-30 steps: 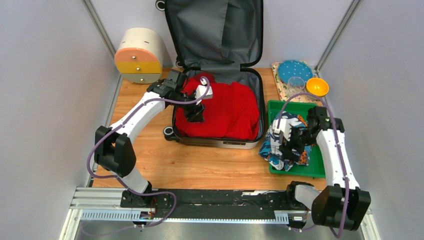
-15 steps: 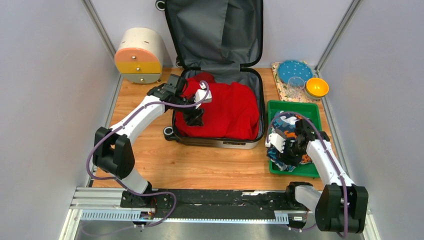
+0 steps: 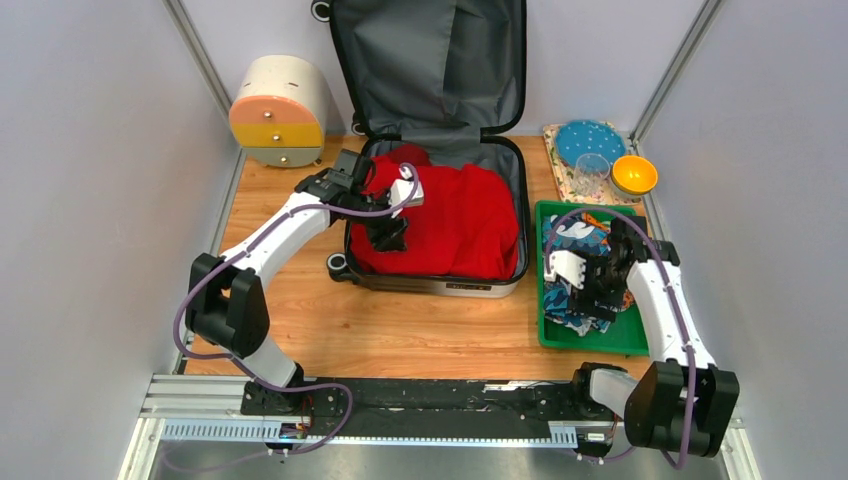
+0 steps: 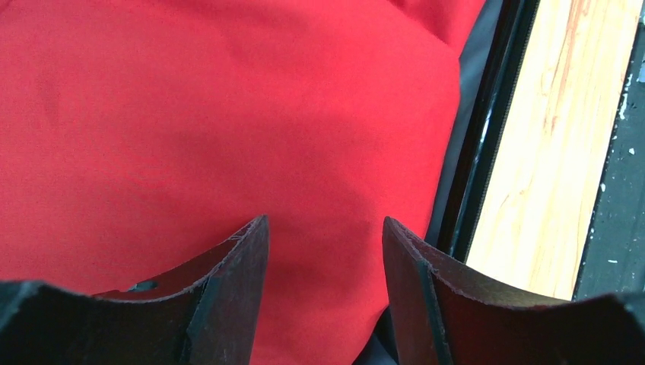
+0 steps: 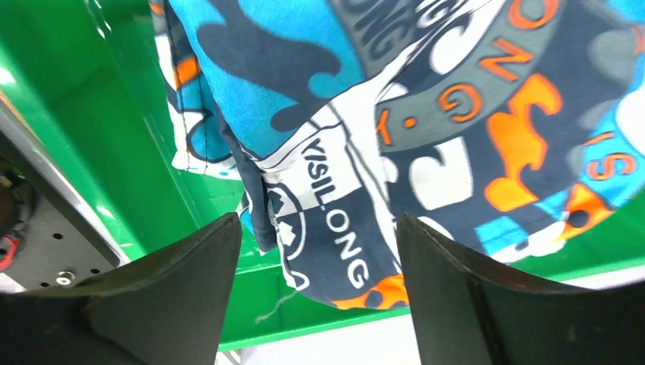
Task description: Open, take out, and arrange the luggage
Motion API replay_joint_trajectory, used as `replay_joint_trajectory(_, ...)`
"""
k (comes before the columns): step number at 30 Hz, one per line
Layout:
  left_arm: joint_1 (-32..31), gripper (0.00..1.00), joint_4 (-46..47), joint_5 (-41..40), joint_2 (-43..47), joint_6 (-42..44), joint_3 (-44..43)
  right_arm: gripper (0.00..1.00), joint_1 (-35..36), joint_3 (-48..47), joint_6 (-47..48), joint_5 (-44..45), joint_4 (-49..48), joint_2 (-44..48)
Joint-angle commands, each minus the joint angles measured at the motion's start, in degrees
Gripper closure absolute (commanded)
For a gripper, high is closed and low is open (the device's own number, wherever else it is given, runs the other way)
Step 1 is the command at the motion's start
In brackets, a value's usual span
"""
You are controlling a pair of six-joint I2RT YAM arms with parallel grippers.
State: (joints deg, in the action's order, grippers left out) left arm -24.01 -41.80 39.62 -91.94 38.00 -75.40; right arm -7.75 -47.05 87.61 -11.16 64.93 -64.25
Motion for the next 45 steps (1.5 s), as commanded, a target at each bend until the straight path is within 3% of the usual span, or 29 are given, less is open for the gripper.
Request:
replay_joint_trajectory(1,-2.79,0.36,2.43,2.49,1.25,1.29,-3.18,0.2,-0.07,-10.4,-4.02,-10.71,10.03,-0.17)
replay_joint_trajectory(6,-6.57,0.37,6.02,1.69,-2.8,-3.7,-7.65,0.2,-0.07,-17.89,-13.94,-21.77,11.46,-0.96)
replay_joint_trajectory(12,-13.6,0.37,11.64,-0.67,-8.51,-8.1,-9.6,0.21,-0.07,-22.91,-42.22,-29.09,-0.11,-2.72)
replay_joint_trajectory(14,-15.71,0.37,13.67,-0.94,-9.74,-9.08,-9.51,0.22,0.01,-23.35,-54.84,-29.27,-3.3,-3.86)
replay_joint_trajectory(17,-17.99,0.37,15.17,-2.0,-11.85,-10.75,-9.33,0.22,0.01,-23.7,-65.15,-30.59,-6.3,-6.06)
replay_joint_trajectory(26,-19.23,0.38,18.94,-2.09,-17.13,-15.58,-6.61,0.18,0.01,-20.63,-84.18,-25.94,-16.85,-7.82)
replay_joint_trajectory(27,-19.23,0.4,19.56,-1.3,-17.22,-15.85,-6.26,0.18,0.01,-20.54,-86.27,-25.58,-17.37,-8.0)
replay_joint_trajectory(30,-19.15,0.59,20.35,-1.03,-17.04,-16.81,-6.25,0.16,0.1,-20.19,-88.74,-25.23,-18.08,-8.35)
replay_joint_trajectory(34,-16.0,1.0,24.21,1.07,-15.2,-21.81,-6.96,0.14,1.24,-19.31,-89.2,-23.91,-18.26,-8.44)
replay_joint_trajectory(40,-9.31,1.0,27.82,8.63,-14.5,-32.71,-10.91,0.14,1.51,-19.57,-89.63,-24.96,-17.03,-10.72)
replay_joint_trajectory(45,-5.0,1.0,30.38,11.89,-13.44,-36.85,-11.26,0.12,3.0,-19.75,-94.73,-35.38,-20.18,-12.22)
